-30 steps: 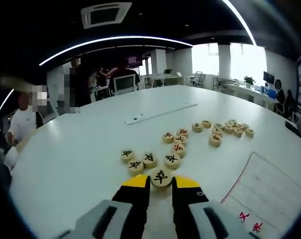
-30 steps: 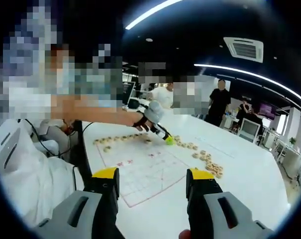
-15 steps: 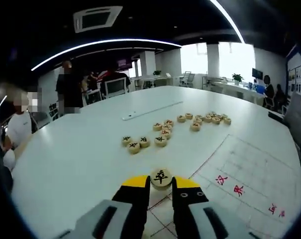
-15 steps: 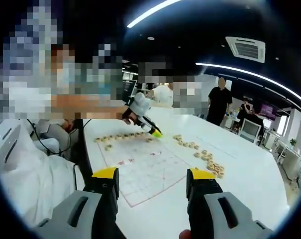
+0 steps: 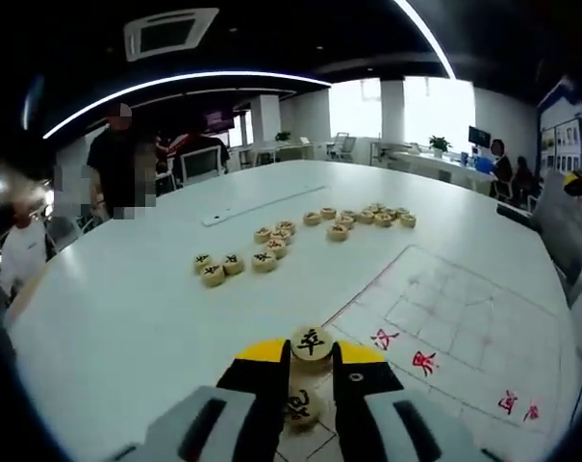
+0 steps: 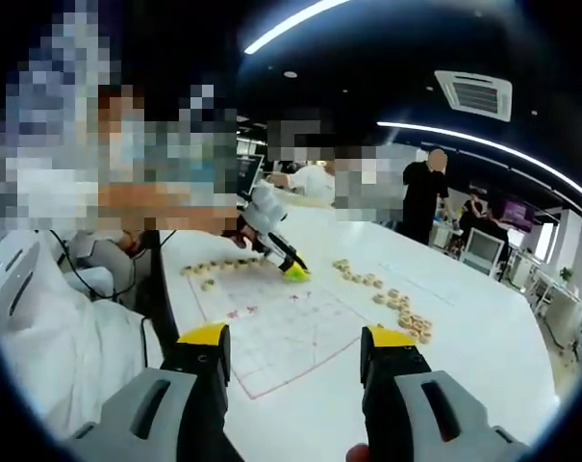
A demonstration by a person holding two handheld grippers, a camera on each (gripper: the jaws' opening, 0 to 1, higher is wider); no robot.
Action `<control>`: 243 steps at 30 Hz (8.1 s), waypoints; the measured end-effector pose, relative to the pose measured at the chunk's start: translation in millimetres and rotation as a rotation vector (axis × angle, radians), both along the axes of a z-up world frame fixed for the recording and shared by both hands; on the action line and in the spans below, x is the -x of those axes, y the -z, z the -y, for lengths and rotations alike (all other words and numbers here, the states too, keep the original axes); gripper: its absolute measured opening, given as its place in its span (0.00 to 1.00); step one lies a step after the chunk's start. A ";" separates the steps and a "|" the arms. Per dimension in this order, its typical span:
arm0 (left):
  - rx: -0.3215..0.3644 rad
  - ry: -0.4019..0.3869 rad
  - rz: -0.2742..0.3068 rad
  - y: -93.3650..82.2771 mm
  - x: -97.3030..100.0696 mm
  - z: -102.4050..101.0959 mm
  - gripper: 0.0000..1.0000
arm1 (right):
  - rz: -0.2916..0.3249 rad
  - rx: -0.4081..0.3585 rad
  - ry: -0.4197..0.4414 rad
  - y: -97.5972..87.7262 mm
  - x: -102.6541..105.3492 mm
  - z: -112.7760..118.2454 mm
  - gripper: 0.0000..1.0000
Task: Pick up the chess pieces one by one and place each piece onto its starting position on the chessboard, setting the pieces on their correct points until all the chess pieces are arranged in the starting layout
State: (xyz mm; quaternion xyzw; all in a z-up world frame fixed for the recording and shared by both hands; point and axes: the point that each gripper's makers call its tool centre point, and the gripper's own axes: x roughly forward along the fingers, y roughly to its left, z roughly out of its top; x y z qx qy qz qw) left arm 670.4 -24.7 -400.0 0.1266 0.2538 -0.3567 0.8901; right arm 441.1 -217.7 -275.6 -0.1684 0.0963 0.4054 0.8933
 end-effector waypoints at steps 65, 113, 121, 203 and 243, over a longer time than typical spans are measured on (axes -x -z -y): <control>0.070 -0.272 0.069 0.0 -121.6 -32.9 0.31 | -0.006 -0.005 0.040 1.0 -12.0 15.2 0.55; 0.070 -0.033 0.081 -35.7 26.3 -22.1 0.20 | 0.022 0.017 0.049 -5.1 -3.6 14.7 0.55; 0.055 0.035 0.039 -15.7 49.7 -7.2 0.20 | 0.023 0.015 0.051 -5.4 -4.5 16.2 0.55; 0.032 -0.278 0.109 2.2 -127.8 -38.4 0.36 | 0.024 -0.005 0.060 -7.6 -5.6 23.6 0.55; 0.114 -0.193 0.114 -39.3 -54.2 -33.3 0.19 | 0.017 -0.027 0.080 -9.2 -11.1 33.8 0.55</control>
